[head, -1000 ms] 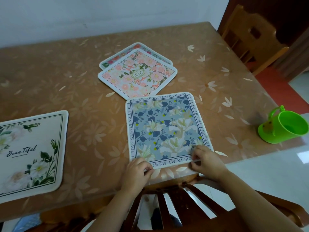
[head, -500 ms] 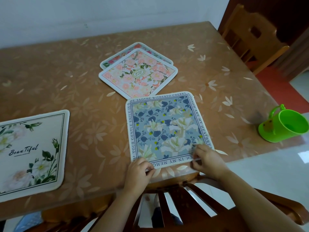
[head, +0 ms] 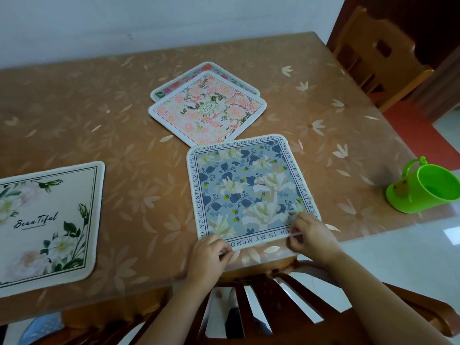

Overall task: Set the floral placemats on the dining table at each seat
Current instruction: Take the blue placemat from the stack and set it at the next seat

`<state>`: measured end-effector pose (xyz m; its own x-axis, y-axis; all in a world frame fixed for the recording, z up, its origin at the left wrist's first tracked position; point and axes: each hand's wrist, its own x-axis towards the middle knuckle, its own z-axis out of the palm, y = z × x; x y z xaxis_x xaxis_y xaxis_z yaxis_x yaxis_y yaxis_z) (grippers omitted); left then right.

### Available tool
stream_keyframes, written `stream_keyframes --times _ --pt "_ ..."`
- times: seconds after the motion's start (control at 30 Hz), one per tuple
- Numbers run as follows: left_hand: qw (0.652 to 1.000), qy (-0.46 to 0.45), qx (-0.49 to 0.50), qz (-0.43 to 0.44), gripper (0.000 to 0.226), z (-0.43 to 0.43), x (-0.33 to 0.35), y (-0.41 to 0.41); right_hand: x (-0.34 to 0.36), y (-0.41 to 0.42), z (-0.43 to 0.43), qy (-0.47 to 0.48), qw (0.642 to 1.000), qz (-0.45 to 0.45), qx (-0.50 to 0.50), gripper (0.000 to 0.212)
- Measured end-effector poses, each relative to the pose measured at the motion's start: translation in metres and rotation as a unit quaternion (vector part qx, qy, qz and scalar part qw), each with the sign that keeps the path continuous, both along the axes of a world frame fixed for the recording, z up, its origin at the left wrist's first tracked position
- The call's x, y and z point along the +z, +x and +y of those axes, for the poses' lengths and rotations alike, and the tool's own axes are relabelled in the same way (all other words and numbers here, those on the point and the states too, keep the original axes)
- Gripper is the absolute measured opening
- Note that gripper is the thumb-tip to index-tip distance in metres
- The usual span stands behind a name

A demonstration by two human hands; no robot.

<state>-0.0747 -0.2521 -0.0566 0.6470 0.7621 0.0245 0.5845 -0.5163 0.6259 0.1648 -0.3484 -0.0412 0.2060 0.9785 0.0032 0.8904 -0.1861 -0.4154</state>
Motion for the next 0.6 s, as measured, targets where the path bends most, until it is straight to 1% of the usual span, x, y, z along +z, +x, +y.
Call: stream_keyframes --times 0.3,0.6 --pt "0.999 0.013 -0.018 0.024 0.02 0.0039 -0.0032 -0.0014 -0.0035 0.0001 -0.0024 -0.021 0.999 0.021 -0.012 0.019" --pt "1.0 0.009 -0.021 0.017 0.017 0.0055 -0.0054 -0.0023 -0.0036 0.0 -0.0025 -0.043 0.999 0.027 -0.019 0.017"
